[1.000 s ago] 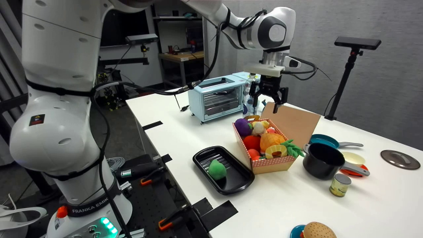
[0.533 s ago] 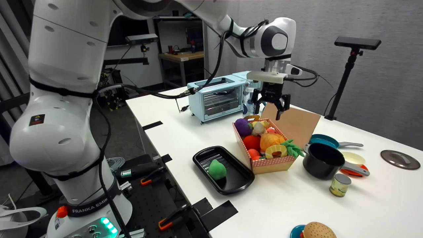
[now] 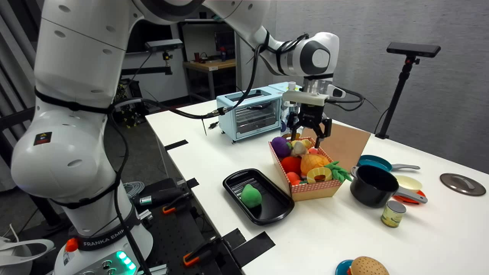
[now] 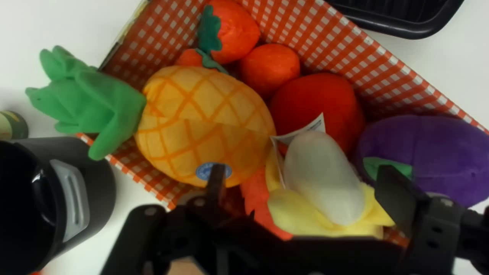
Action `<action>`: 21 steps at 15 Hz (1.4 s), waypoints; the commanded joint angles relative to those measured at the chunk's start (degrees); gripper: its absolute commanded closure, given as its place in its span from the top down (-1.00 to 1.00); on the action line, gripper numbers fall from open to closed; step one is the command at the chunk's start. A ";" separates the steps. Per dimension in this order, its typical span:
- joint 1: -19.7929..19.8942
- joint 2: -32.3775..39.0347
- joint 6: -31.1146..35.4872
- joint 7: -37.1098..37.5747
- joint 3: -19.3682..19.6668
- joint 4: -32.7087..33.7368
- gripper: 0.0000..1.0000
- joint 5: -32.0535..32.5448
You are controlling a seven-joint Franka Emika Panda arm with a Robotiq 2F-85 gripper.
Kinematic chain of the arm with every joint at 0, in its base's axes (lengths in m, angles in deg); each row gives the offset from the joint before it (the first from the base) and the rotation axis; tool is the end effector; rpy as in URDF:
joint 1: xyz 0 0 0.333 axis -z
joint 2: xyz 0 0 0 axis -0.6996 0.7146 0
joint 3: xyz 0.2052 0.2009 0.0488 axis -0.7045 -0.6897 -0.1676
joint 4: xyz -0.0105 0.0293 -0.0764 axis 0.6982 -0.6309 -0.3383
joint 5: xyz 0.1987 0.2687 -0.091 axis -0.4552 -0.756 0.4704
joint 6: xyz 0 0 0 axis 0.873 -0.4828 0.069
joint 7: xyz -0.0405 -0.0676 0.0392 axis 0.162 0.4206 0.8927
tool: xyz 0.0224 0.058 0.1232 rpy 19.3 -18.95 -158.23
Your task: Put the banana and pineapple plush on the table
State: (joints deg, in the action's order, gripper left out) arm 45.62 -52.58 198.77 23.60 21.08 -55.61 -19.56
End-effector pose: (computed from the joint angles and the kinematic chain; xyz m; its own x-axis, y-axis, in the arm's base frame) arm 0.5881 -0.0351 0.2810 0.9461 0.2051 -0.2505 0.2285 -0.9712 0.0678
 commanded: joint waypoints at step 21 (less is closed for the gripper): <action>-0.64 3.85 -1.55 -6.36 -1.07 3.37 1.00 5.11</action>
State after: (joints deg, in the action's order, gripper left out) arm 44.93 -50.30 198.66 18.34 20.19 -54.66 -15.87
